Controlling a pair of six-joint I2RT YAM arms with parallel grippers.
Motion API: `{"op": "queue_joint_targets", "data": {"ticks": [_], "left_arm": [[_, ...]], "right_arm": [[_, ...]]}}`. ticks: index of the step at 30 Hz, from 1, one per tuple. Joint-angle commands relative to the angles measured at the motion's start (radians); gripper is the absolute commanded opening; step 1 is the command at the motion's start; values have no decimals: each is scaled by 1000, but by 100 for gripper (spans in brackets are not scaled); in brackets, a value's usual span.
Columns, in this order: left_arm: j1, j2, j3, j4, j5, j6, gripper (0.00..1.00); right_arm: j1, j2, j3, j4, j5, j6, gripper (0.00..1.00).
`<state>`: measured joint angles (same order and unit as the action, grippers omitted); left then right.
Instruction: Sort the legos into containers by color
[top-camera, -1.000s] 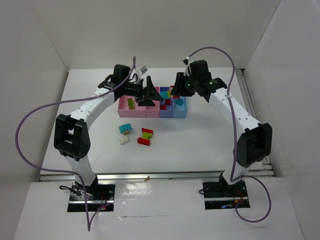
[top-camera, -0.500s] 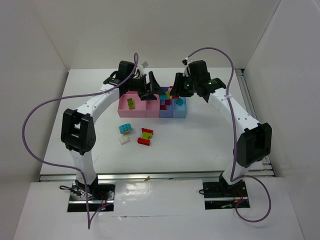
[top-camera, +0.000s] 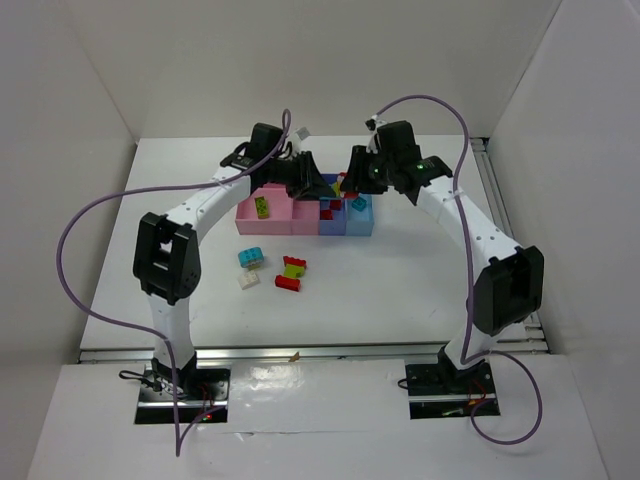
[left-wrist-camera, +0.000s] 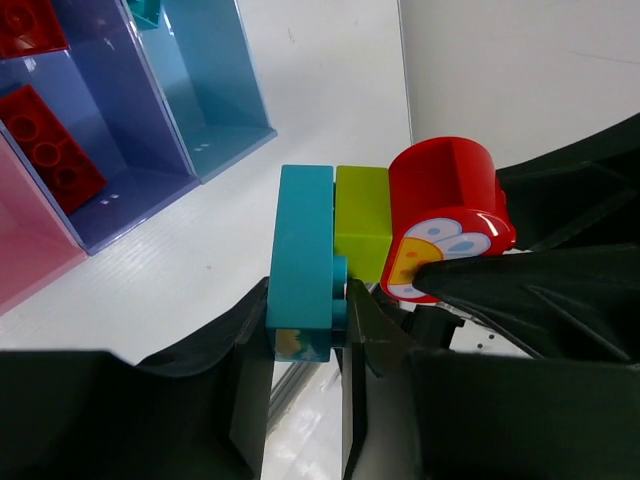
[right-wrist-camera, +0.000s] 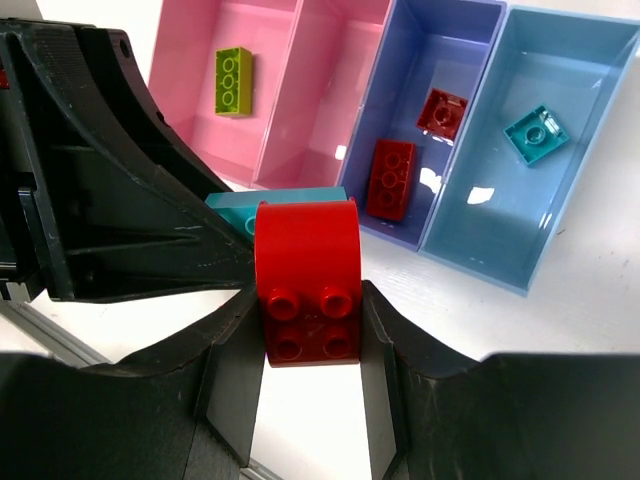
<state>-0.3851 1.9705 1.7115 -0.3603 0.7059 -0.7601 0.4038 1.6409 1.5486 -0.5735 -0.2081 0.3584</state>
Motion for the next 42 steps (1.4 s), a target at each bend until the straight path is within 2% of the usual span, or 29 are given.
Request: {"op": "queue_joint_targets", "data": {"ticks": [1,11,18,24,28,30,33,39,41,42], "left_arm": [[-1,16,68,-5,-17,13,0],[-1,111,166,-72,-49,22,0],[-1,111,175,-81,-83,22,0],[-11,195,279,-117,-74,31,0],[-55,290,394,-117,-149,-14,0],[-83,344,512,-159,-203,-15,0],[-110,419,611,-160,-255,-15,0],[-130,447,589,-103,-331,-33,0],[-130,456,589,-112,-342,-33,7],[-130,456,589,-112,-342,-33,17]], "right_arm": [[9,-73,22,8,38,19,20],[9,-209,8,-37,256,39,17],[-14,-233,-30,-48,259,48,17],[-34,-237,-18,-91,354,79,17],[-74,-286,-56,-100,395,103,17],[-86,-306,-65,-100,414,123,17],[-111,-329,-85,-100,427,134,17],[-152,-329,-85,-89,400,134,17],[-161,-320,-76,-89,389,125,17],[-161,-320,-76,-89,389,125,17]]}}
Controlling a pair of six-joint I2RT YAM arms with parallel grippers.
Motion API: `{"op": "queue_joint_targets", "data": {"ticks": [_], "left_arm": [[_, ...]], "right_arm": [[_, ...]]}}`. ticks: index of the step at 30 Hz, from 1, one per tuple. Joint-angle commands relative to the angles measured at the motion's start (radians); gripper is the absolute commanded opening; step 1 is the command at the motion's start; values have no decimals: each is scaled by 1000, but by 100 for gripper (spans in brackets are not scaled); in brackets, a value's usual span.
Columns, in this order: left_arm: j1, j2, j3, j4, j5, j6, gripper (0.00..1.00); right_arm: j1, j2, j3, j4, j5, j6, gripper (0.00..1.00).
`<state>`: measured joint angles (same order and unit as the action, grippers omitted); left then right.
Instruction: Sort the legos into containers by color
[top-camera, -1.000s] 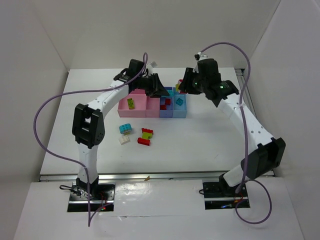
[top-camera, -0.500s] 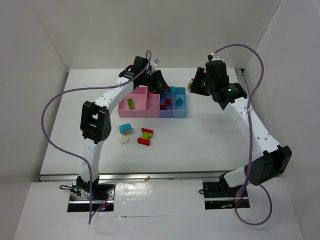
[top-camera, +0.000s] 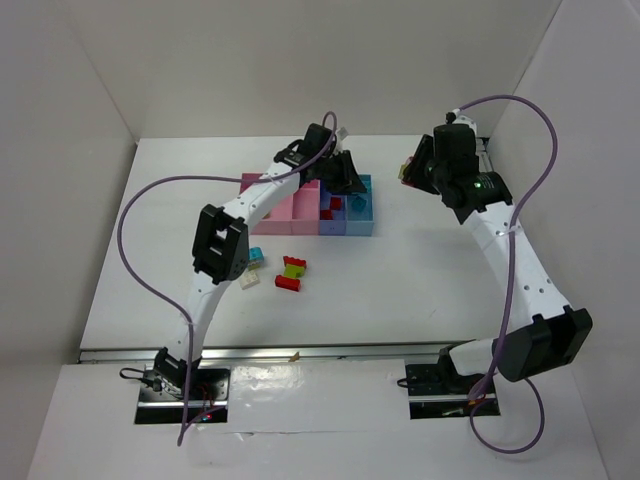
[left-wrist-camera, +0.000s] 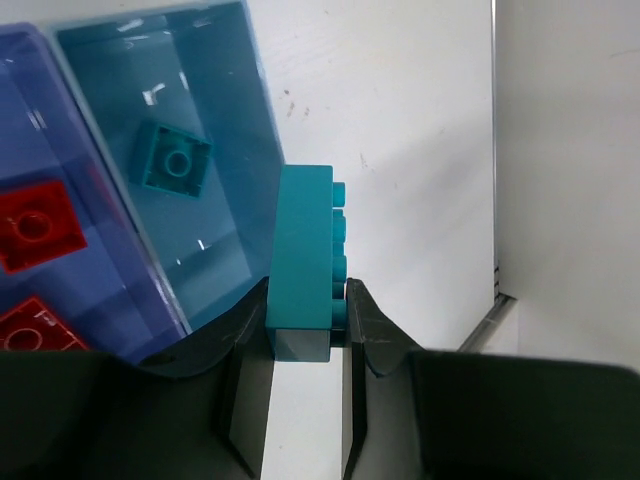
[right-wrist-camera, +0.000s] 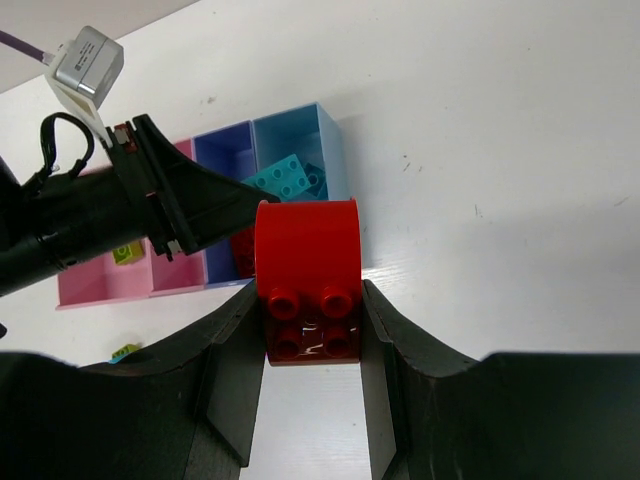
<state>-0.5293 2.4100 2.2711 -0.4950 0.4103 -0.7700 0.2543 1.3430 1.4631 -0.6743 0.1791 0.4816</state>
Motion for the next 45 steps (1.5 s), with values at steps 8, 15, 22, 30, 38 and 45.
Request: {"op": "queue_joint_targets", "data": {"ticks": [8,15,22,30,38,45], "left_arm": [[14,8,21,32,-47,-14,78],[14,-77,21,9,-10,14,82],[23,-396,-275,35,-25,414,81],[23,-531,-309,-172,4,754,89],[23,-739,-623,104,134,888,90],[-6,-871,-855,421,140,922,99]], "right_arm": [[-21,-13,-12,22,-27,2,17],[-30,24,-12,59,-128,-21,17],[-110,96,2,165,-577,-71,20],[-194,162,-27,257,-1079,-2,22],[-227,140,-260,689,-1328,303,22],[-227,160,-213,675,-1406,289,22]]}}
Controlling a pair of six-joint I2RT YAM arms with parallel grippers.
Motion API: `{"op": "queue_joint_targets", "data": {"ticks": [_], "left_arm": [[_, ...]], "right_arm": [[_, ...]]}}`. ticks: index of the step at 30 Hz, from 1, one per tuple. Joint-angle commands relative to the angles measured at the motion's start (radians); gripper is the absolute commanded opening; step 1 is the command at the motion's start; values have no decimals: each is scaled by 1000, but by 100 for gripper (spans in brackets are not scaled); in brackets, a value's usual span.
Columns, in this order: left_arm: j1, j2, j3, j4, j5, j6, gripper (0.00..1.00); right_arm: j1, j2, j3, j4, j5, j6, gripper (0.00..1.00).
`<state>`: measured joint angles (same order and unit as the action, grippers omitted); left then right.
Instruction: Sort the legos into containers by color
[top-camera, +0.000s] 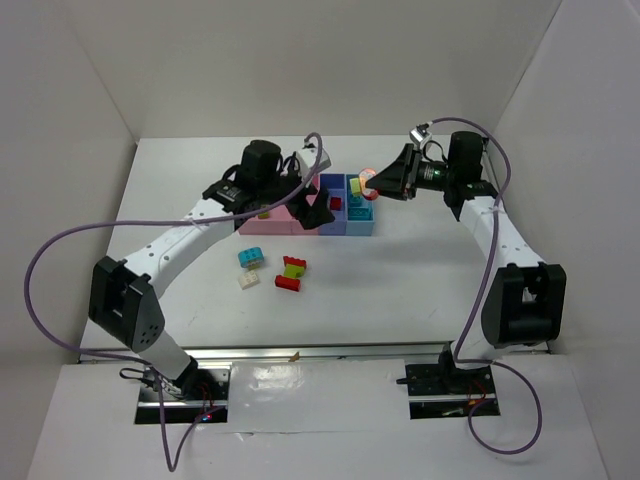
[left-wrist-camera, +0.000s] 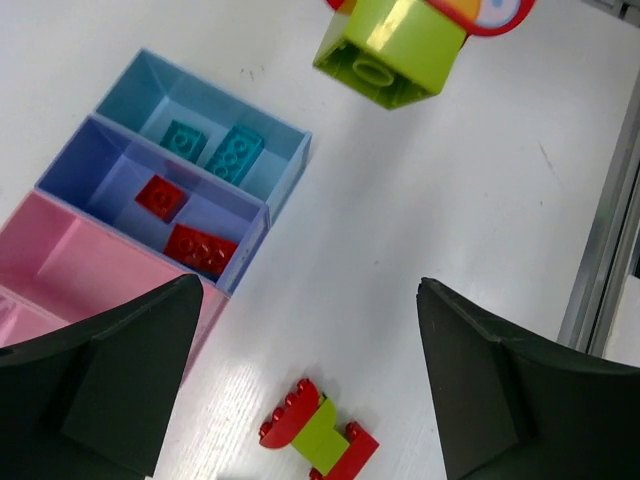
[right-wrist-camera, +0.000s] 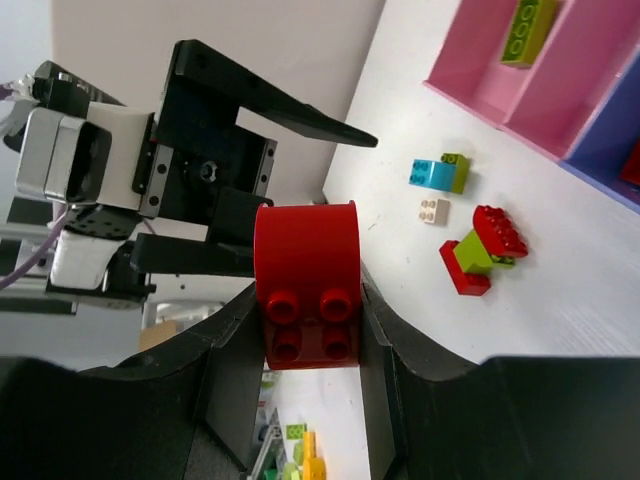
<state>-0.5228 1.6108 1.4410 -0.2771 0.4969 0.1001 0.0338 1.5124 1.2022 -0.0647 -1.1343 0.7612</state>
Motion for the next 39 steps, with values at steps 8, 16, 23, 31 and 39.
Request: {"op": "queue_joint_targets", "data": {"ticks": [8,16,23,31,39], "left_arm": [[-71,-48,16,249,5,105,99],[-108,-57,-21,306,20,194,95],[-117,-46,-19,351,51,216,94],[-126,-17,1,360,71,216,89],[-135,3,10,360,81,216,81]], "right_arm": [[-6,0,57,-9,-143,-48,25],[-6,0,20,-29,-171,-48,25],[14,0,20,-29,-182,-57,27],[14,9,20,-58,-191,-77,27],[23,29,20,-58,-200,-77,27]]}}
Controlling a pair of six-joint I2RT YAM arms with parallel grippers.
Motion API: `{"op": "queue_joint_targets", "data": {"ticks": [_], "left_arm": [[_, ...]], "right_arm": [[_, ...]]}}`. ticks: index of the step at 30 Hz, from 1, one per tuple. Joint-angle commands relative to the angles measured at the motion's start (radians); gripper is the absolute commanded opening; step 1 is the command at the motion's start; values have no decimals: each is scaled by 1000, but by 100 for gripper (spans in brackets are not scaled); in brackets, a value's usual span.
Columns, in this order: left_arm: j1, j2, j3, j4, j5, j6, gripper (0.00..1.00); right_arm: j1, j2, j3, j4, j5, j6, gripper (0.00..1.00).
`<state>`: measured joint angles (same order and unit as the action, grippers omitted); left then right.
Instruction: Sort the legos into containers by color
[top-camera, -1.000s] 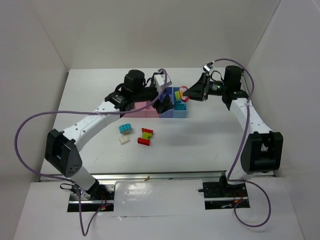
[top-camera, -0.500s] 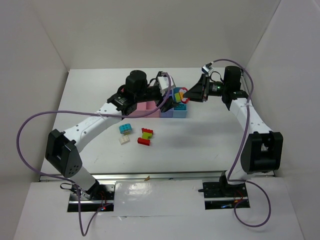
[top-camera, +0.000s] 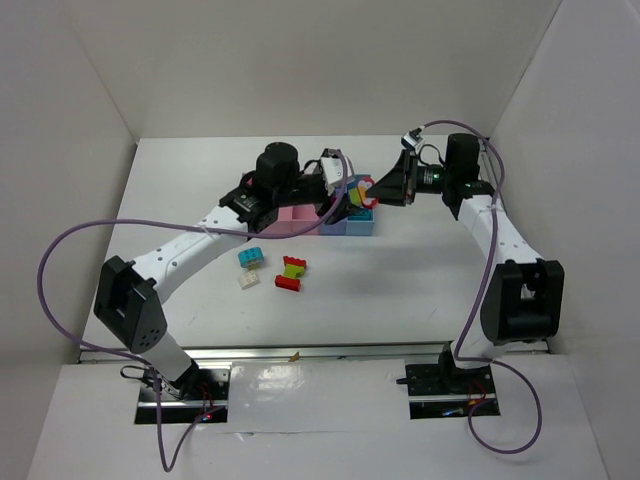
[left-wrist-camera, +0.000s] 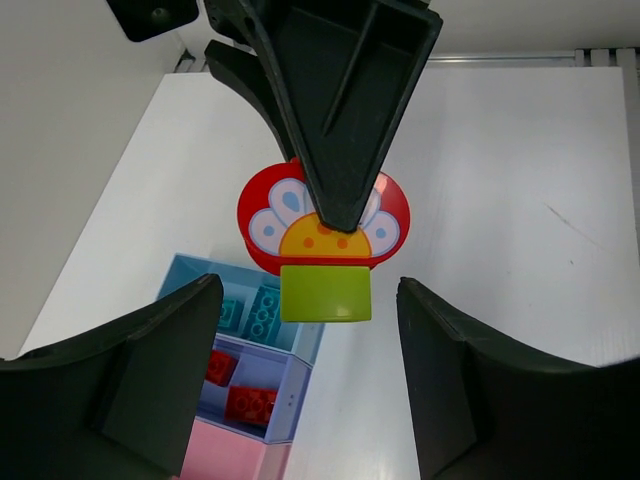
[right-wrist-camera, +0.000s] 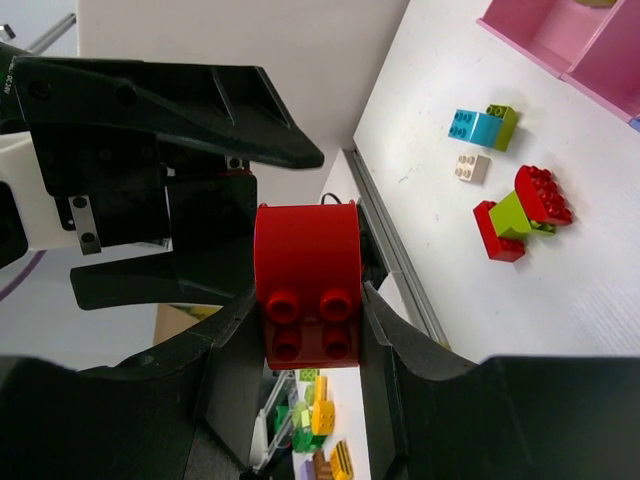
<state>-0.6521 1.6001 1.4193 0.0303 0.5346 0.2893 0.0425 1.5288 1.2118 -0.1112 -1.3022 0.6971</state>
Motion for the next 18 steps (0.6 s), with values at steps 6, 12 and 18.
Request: {"op": "queue_joint_targets", "data": {"ticks": [6,12,18], "left_arm": [[-6,34,41,39,70,27,70],[-6,44,69,2,47,57,34],[-6,34,93,-104,10,108,0]], "right_arm": [[14,33,46,-45,-51,-51,27],[14,33,46,-45,-42,-51,27],[5,51,80,-56,-42,-64,27]]}}
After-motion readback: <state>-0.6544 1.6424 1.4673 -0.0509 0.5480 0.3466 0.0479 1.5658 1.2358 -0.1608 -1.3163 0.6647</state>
